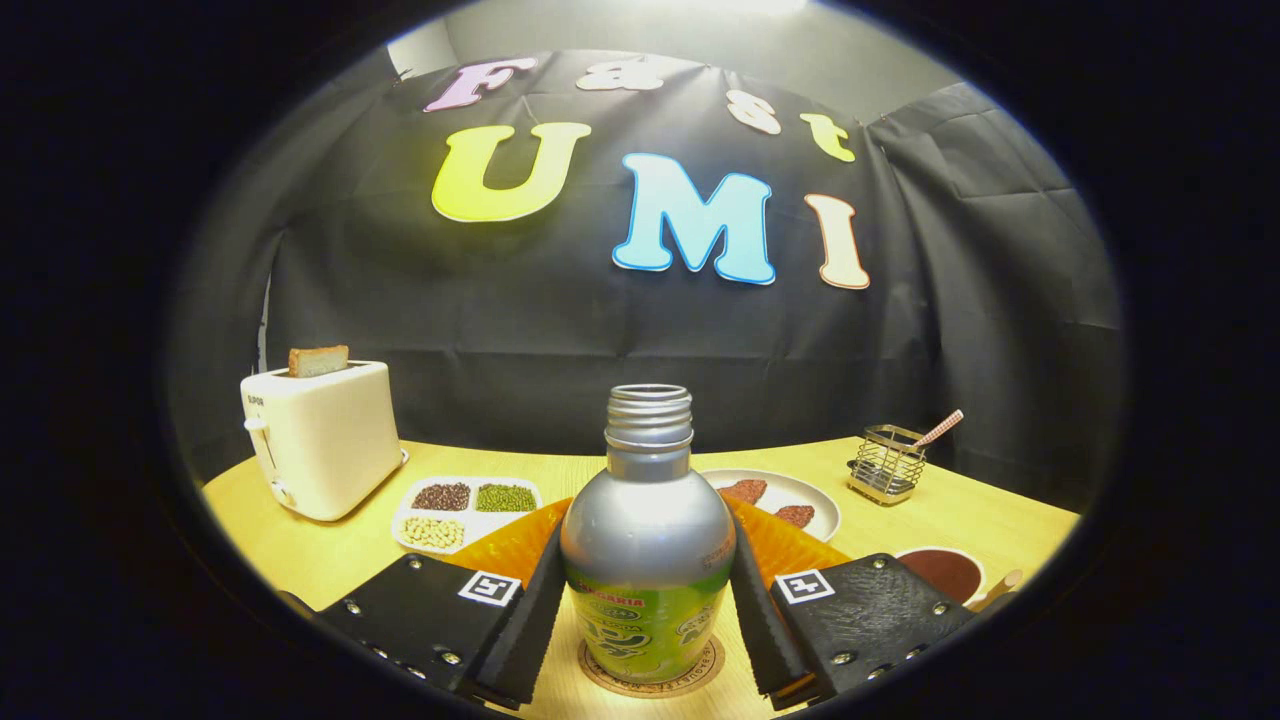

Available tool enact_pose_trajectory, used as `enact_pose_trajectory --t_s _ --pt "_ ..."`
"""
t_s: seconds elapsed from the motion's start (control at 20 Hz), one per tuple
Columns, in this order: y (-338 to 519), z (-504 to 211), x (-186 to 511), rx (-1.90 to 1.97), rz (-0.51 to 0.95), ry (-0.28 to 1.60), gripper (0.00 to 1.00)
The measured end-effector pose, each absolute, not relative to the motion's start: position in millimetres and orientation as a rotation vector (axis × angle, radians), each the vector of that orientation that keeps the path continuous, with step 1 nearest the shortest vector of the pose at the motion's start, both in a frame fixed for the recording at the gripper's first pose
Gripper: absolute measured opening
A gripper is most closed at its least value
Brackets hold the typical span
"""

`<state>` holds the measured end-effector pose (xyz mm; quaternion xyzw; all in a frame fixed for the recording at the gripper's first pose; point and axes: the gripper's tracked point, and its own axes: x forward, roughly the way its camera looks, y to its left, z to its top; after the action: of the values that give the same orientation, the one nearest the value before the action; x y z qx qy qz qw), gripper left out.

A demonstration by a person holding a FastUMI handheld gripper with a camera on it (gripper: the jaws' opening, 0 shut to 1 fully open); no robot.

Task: Take the bottle from table, then pour the juice into the cup, finally place the bottle on the coaster

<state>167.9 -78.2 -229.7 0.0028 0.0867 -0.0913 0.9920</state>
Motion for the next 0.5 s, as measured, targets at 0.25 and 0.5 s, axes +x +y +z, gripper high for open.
enact_pose_trajectory --t_s 0.25,0.5 --pt "-83.6 -232.9 169.5 0.013 -0.197 0.156 0.78" --pt "-78.3 -229.0 169.6 -0.014 -0.171 0.129 0.78"
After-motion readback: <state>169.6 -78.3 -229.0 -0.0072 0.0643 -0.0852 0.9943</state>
